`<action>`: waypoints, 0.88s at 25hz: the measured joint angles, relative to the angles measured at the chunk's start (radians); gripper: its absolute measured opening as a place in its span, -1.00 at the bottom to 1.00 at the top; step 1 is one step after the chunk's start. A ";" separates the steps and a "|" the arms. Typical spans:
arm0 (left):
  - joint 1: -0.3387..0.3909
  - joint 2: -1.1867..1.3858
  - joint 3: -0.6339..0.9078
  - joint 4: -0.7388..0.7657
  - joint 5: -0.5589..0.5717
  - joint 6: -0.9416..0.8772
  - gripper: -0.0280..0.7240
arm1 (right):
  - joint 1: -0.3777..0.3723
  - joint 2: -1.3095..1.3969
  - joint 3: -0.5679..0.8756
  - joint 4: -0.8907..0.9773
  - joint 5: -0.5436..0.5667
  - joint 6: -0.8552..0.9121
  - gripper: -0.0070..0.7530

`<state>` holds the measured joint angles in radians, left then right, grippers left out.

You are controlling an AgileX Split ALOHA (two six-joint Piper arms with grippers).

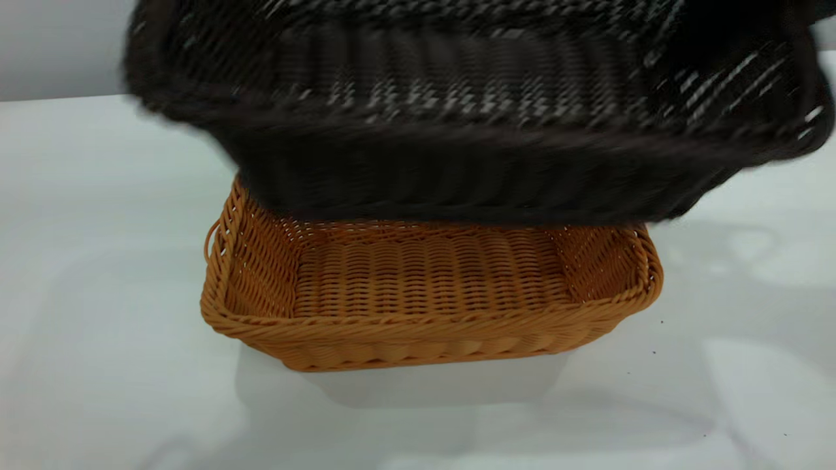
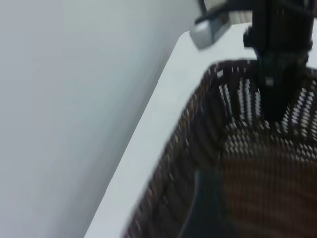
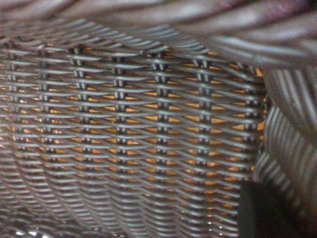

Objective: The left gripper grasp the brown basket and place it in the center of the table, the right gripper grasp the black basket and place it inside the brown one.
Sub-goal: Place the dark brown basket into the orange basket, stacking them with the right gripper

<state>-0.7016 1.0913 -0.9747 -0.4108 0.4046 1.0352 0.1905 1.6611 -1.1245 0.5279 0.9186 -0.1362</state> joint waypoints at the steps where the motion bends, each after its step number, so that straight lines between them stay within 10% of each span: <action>1: 0.000 0.000 0.000 0.000 0.000 0.000 0.29 | 0.012 0.019 -0.005 -0.004 0.002 0.000 -0.66; 22: 0.000 0.000 0.000 -0.002 0.003 -0.016 0.27 | 0.082 0.259 -0.151 -0.004 -0.020 0.009 -0.66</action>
<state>-0.7016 1.0913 -0.9747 -0.4125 0.4075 1.0189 0.2730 1.9202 -1.2760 0.5239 0.8982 -0.1275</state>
